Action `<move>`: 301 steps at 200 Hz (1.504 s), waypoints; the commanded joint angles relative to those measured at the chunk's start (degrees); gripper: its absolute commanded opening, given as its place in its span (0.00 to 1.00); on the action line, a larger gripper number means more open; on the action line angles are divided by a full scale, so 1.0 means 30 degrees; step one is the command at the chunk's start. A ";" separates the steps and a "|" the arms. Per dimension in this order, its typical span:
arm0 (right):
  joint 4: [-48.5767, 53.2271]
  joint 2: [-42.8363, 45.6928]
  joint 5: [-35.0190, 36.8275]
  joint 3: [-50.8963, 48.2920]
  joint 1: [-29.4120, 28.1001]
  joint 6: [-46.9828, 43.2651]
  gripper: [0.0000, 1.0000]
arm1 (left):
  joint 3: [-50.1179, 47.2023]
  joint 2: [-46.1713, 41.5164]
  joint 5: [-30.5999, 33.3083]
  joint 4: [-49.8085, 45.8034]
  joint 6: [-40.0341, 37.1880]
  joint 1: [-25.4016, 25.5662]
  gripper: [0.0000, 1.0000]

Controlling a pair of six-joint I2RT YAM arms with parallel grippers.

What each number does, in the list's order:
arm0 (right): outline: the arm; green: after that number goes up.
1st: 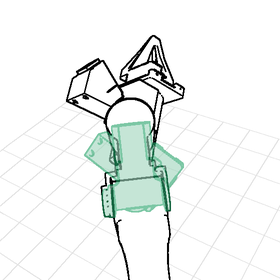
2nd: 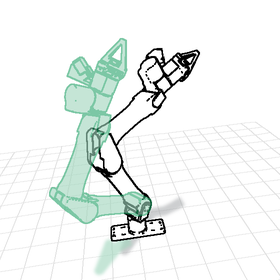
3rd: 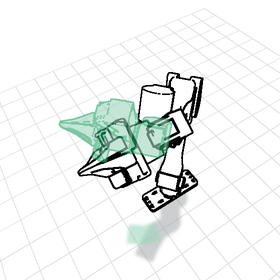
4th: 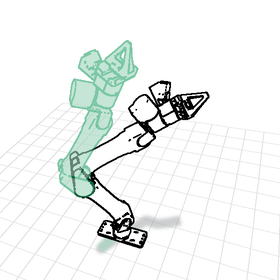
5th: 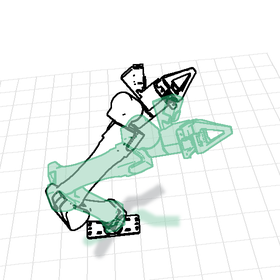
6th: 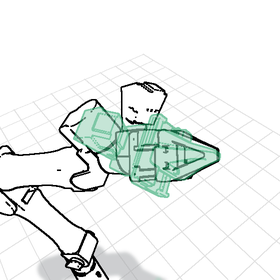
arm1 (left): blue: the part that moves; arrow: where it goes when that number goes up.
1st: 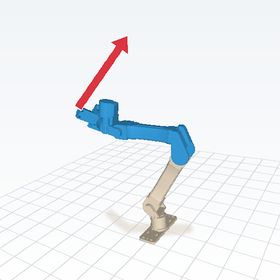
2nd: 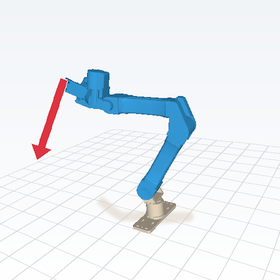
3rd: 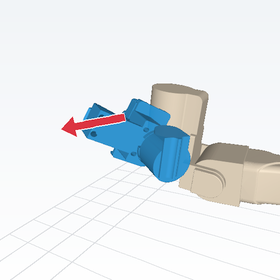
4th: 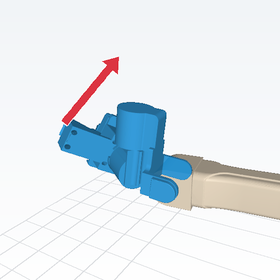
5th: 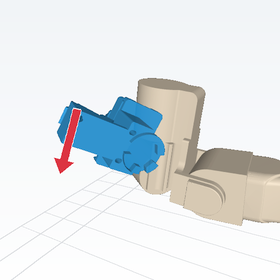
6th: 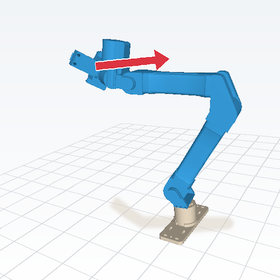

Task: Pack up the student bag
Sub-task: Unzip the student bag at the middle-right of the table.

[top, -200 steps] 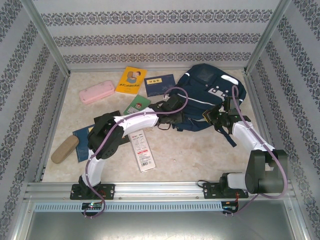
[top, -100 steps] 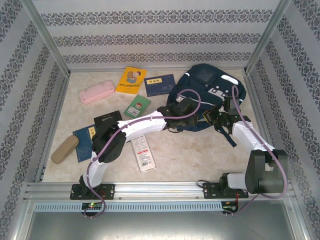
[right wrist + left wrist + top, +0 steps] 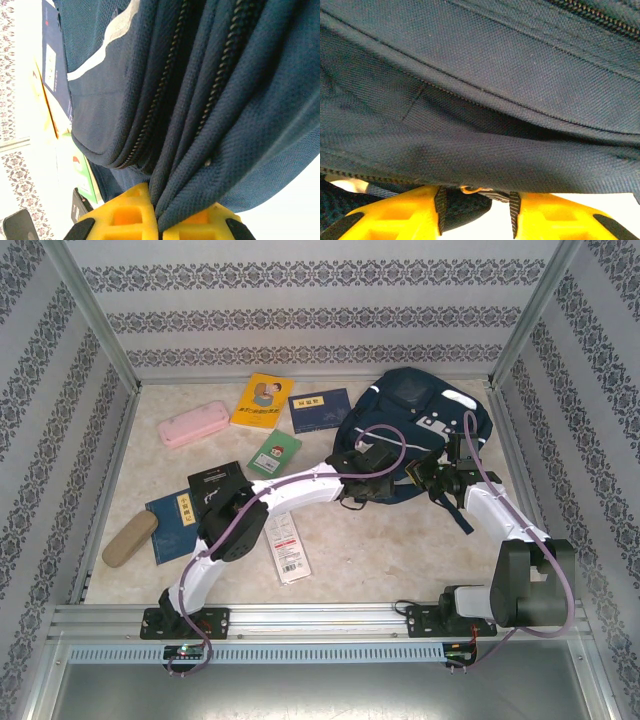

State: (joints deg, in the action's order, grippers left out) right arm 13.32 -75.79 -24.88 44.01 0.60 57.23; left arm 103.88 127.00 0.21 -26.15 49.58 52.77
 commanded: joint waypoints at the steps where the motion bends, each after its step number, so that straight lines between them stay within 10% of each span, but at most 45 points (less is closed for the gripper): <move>1: -0.0634 0.0101 0.0253 0.0067 -0.0215 -0.0211 0.00 | 0.0800 0.0489 0.0273 -0.0911 0.0465 0.0309 0.42; 134: -0.0794 0.0419 0.0326 -0.0373 -0.0435 -0.0047 0.00 | 0.4651 0.3155 0.1984 -0.4296 0.1409 0.0575 0.32; 178: -0.0892 0.0492 0.0386 -0.0410 -0.0668 0.0079 0.00 | 0.6051 0.4357 0.2066 -0.5072 0.1862 0.0514 0.45; 262: -0.0839 0.0624 0.0461 -0.0651 -0.0698 0.0024 0.00 | 0.5247 0.3730 0.2626 -0.5248 0.1749 0.0514 0.00; 301: -0.0133 0.0972 0.0746 -0.0432 -0.0618 -0.0639 0.00 | 0.4569 0.2733 0.3560 -0.5838 0.0935 0.0435 0.00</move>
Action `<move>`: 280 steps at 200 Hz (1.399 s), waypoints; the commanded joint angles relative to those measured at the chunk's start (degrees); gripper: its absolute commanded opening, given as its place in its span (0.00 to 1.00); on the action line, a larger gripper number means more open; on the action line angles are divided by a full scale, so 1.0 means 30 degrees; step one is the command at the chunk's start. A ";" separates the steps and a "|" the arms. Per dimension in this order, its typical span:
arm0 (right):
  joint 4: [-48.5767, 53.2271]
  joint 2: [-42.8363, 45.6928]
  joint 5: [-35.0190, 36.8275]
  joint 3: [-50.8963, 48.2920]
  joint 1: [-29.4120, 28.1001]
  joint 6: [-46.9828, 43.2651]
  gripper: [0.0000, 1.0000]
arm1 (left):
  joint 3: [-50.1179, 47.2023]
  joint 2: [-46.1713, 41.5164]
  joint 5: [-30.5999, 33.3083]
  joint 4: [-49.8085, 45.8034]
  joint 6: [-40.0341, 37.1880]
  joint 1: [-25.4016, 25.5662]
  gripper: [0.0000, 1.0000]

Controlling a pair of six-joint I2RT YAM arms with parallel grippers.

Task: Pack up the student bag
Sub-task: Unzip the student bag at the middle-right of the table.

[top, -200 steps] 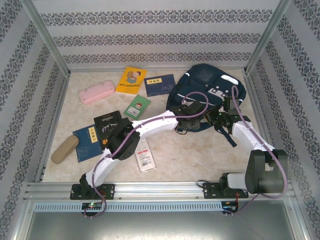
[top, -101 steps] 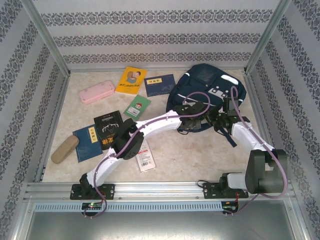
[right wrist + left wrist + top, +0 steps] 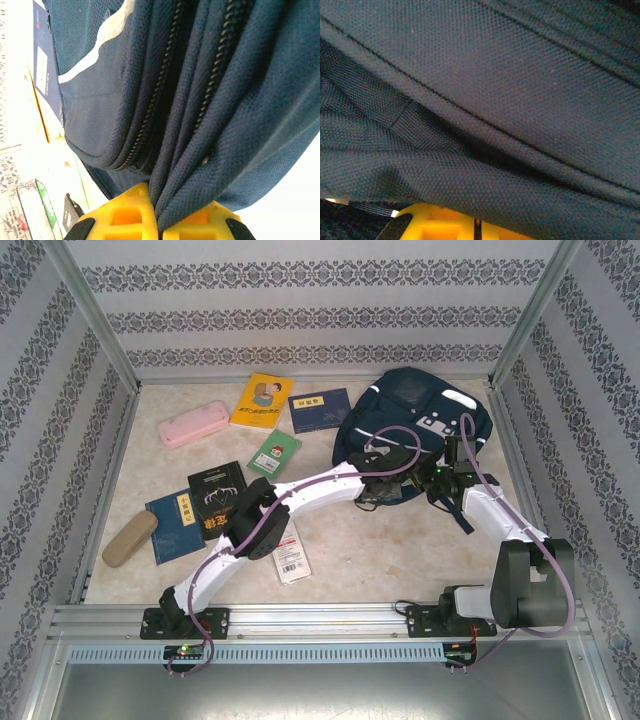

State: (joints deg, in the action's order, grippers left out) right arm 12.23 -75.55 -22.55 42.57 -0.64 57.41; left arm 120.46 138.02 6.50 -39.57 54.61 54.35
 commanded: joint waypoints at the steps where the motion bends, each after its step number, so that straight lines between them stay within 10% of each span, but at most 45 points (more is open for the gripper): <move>1: 0.0246 0.0923 -0.0024 0.0049 -0.0199 -0.0732 0.00 | -0.1017 -0.0987 0.1493 -0.1367 -0.0771 -0.0094 0.00; 86: 0.1517 0.2248 0.0685 -0.0809 0.1232 -0.1971 0.00 | -0.7884 -0.6472 0.2197 -0.0659 -0.3093 -0.3756 0.00; 148: 0.2536 0.3610 0.1180 -0.0878 0.2235 -0.2809 0.00 | -0.6845 -0.5555 0.0022 -0.1802 -0.6236 -0.6057 0.00; 229: 0.1890 0.2544 0.0623 -0.0688 0.1738 -0.3119 0.00 | -0.3200 -0.4669 -0.8518 -0.1297 -0.8165 -0.3038 0.00; 280: 0.2369 0.2368 0.1207 -0.0205 0.1795 -0.3786 0.00 | -0.3077 -0.4885 -0.8403 -0.2641 -0.9667 -0.2704 0.00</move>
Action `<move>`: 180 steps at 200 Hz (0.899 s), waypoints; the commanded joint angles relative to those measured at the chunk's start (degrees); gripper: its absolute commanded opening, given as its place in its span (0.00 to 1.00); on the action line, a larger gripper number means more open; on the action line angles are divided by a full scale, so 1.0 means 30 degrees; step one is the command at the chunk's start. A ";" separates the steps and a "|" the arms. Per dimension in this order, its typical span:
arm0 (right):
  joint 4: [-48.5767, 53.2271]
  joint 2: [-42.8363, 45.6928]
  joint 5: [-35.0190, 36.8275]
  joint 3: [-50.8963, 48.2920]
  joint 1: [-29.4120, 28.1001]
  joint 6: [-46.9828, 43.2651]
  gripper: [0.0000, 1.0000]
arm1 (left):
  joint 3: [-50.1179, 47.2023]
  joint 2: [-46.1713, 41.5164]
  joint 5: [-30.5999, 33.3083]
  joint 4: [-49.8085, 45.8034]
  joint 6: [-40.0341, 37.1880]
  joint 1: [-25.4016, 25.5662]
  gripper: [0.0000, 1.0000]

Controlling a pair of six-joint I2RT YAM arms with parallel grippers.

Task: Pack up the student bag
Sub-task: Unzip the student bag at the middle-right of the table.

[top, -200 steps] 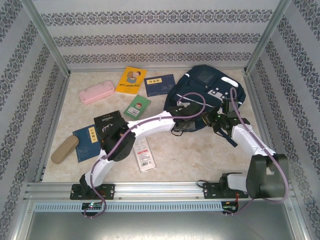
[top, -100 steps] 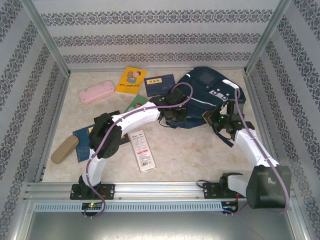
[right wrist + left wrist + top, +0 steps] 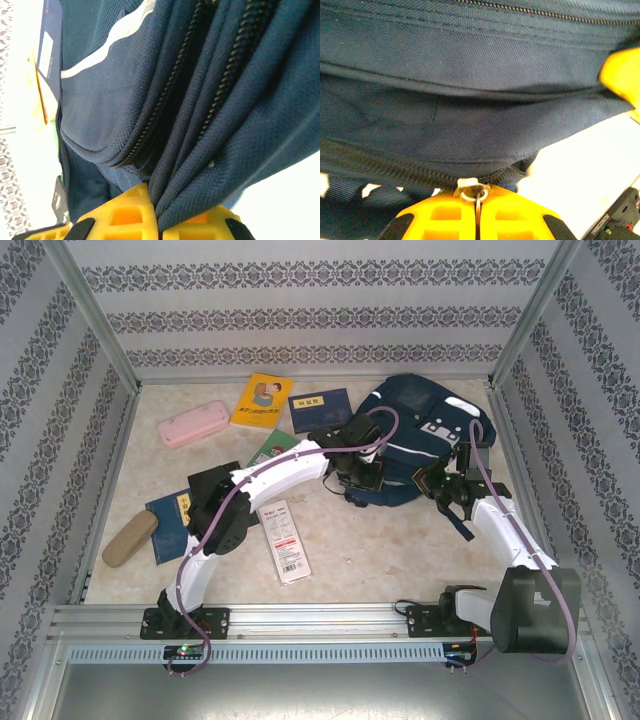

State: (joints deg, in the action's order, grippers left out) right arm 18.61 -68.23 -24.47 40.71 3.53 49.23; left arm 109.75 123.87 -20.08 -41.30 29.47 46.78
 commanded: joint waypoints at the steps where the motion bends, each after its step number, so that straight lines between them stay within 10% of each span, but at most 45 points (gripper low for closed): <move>1: 0.0271 -0.0047 0.1882 0.0424 0.0390 -0.1104 0.00 | 0.0455 -0.0180 0.0527 -0.2119 -0.1308 -0.0228 0.00; 121: 0.1355 0.0477 0.2544 0.0800 0.1515 -0.2270 0.00 | 0.0014 0.1240 0.5403 -0.3587 -0.3416 -0.6832 0.00; 180: 0.0574 -0.2148 0.2990 0.2925 0.1540 -0.3215 0.00 | -0.3732 -0.2353 0.1695 -0.1236 -0.4820 -0.4688 0.00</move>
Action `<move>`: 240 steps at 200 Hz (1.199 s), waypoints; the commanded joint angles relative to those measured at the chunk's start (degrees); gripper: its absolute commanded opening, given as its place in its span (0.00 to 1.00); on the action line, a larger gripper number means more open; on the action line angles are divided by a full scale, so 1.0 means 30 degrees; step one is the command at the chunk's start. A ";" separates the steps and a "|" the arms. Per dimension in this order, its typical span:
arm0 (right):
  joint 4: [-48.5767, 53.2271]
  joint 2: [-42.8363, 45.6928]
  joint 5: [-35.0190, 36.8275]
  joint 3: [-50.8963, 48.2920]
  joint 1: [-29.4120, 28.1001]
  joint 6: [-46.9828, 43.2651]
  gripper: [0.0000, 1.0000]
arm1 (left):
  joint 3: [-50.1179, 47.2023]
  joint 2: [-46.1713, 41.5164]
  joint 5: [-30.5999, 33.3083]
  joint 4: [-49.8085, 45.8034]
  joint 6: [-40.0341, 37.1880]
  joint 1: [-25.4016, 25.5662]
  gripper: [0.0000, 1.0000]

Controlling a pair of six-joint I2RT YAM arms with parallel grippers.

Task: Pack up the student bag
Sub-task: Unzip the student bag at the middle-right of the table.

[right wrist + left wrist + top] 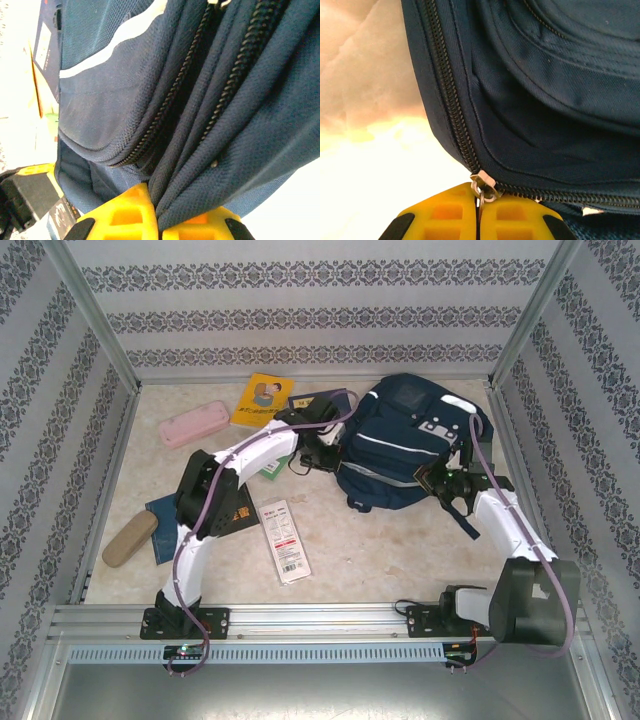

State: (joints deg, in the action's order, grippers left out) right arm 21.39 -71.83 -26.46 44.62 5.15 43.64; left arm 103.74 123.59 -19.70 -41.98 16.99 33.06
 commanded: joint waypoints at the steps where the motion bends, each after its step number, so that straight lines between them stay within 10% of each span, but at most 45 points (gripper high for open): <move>1: -0.0356 -0.1011 0.3687 0.1694 0.1005 -0.1370 0.00 | -0.1837 -0.2333 0.1506 -0.0965 -0.0643 -0.0029 0.00; 40: 0.0616 -0.3799 0.4929 0.5108 0.1443 -0.2057 0.00 | -0.3931 -0.3825 -0.0144 0.0709 0.0584 0.3463 0.00; 110: 0.2790 -0.2144 0.4411 0.4953 0.1311 -0.1496 0.57 | -0.0768 -0.1000 -0.1694 0.3123 0.3505 0.7212 0.00; 180: 0.5029 0.4738 0.4319 -0.1351 -0.1173 0.0963 0.62 | 0.0764 0.0723 -0.2863 0.3863 0.3861 0.7787 0.00; 240: 0.2756 0.4329 0.3615 -0.3282 -0.2427 0.3368 0.59 | 0.0202 0.0408 -0.2677 0.3987 0.3944 0.7932 0.00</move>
State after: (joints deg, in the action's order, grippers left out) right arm 33.41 -57.34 -14.85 36.03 -0.43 49.67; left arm 103.66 125.84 -26.15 -32.77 27.90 55.42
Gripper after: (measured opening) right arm 0.612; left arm 0.068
